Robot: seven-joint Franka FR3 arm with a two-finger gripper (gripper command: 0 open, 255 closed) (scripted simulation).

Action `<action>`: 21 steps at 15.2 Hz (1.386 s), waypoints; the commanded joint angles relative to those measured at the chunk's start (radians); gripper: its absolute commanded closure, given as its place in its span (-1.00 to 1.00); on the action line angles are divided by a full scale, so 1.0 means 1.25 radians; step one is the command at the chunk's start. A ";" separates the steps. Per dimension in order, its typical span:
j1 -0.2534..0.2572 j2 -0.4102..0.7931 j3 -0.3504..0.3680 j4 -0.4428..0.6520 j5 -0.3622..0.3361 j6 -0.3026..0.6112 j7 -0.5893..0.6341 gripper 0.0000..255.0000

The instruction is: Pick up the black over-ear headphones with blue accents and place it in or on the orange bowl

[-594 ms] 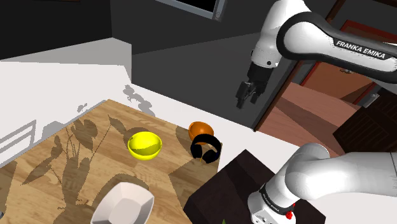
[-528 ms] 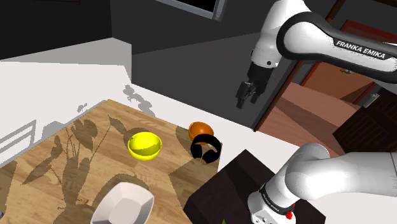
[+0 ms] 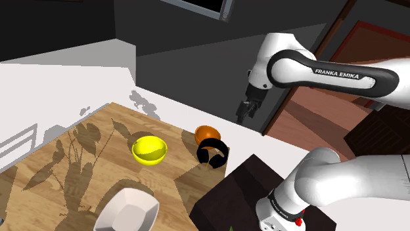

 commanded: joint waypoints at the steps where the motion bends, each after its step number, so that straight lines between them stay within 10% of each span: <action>1: -0.001 0.026 -0.016 -0.041 -0.012 0.073 -0.034 -1.00; 21: 0.014 0.579 -0.140 -0.109 -0.020 0.734 -0.359 -1.00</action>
